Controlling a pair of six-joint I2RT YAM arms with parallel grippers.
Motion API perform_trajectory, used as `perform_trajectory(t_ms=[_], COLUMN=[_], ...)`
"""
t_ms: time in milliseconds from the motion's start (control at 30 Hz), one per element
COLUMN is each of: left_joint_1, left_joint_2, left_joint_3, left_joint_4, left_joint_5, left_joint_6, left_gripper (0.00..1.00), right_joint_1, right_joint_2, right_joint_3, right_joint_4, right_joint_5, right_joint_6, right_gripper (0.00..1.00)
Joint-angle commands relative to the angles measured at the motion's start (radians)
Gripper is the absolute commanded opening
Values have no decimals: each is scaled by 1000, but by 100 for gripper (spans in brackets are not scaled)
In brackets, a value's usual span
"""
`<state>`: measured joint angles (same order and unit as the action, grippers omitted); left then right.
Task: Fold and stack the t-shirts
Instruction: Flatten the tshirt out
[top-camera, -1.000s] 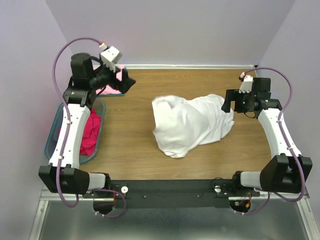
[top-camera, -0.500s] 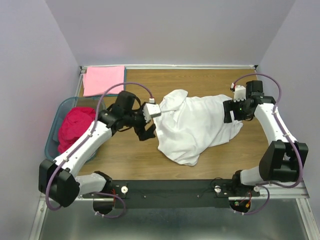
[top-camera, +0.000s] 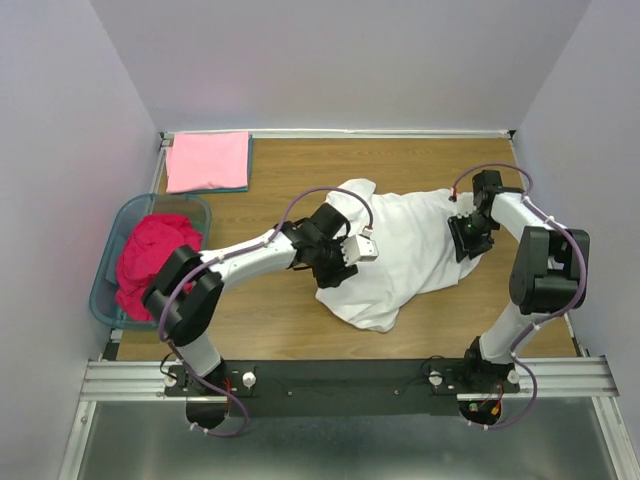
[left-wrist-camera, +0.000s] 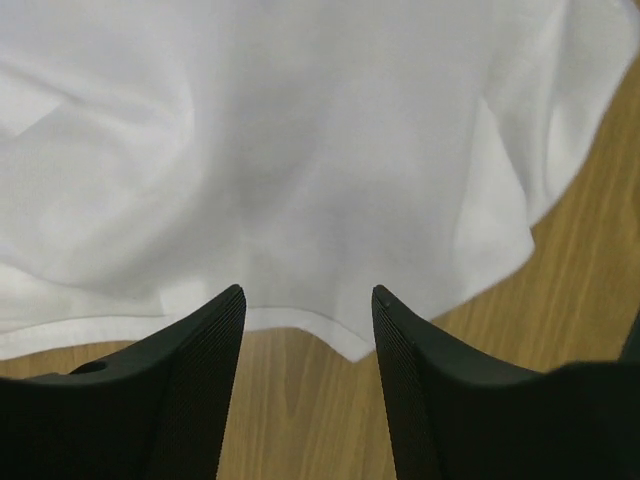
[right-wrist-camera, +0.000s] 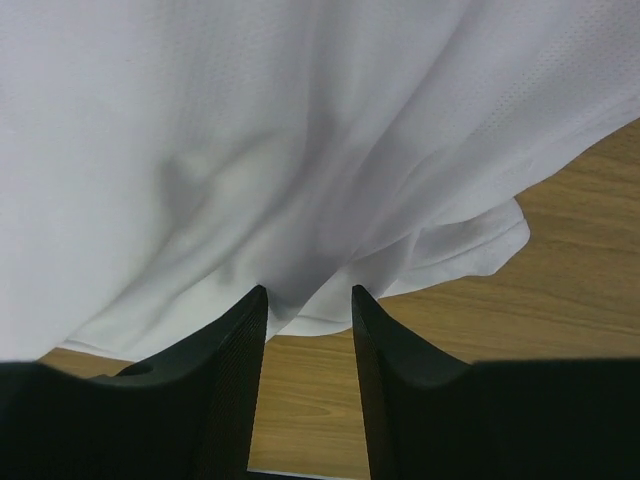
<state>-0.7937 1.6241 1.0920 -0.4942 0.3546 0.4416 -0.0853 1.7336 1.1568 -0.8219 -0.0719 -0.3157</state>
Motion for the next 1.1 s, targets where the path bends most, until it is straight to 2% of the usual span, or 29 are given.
perform_trajectory(t_ms=[0,100,267,367,400,500,567,600,633,800,967,1067], left_joint_1=[-2,4,71,129,146,201,215,220,225,283,335,361], left_joint_2=[97,161,178,132,117,50,0,-10,-15,88,308,423], left_joint_3=[32,26,-29,-58,-64,-81,-52,-26,9,371,693,819], left_joint_4=[45,25,-30,-85,-107,-213,-309,-332,-360,-334,-230,-205], left_joint_5=[-100,-135,-167,-190,-192,-190,-149,-135,-120,6,9,14], left_joint_6=[19,42,71,103,114,187,261,270,273,207,66,11], left_gripper=[52,39,30,26,24,22,23,25,34,60,71,74], right_joint_1=[-5,5,48,68,68,68,62,56,49,-2,-16,-19], right_joint_2=[50,60,-9,-92,-114,-210,-244,-256,-250,-82,151,251], right_joint_3=[23,-3,-94,-135,-132,-94,-25,9,38,246,440,585], right_joint_4=[3,-3,-54,-150,-230,-380,-413,-405,-390,-232,-138,-137], right_joint_5=[76,118,130,77,-9,-113,-149,-175,-189,-224,-220,-241], right_joint_6=[-8,-28,-98,-167,-212,-291,-299,-281,-263,-79,38,89], right_gripper=[45,41,38,38,38,38,42,43,46,48,48,49])
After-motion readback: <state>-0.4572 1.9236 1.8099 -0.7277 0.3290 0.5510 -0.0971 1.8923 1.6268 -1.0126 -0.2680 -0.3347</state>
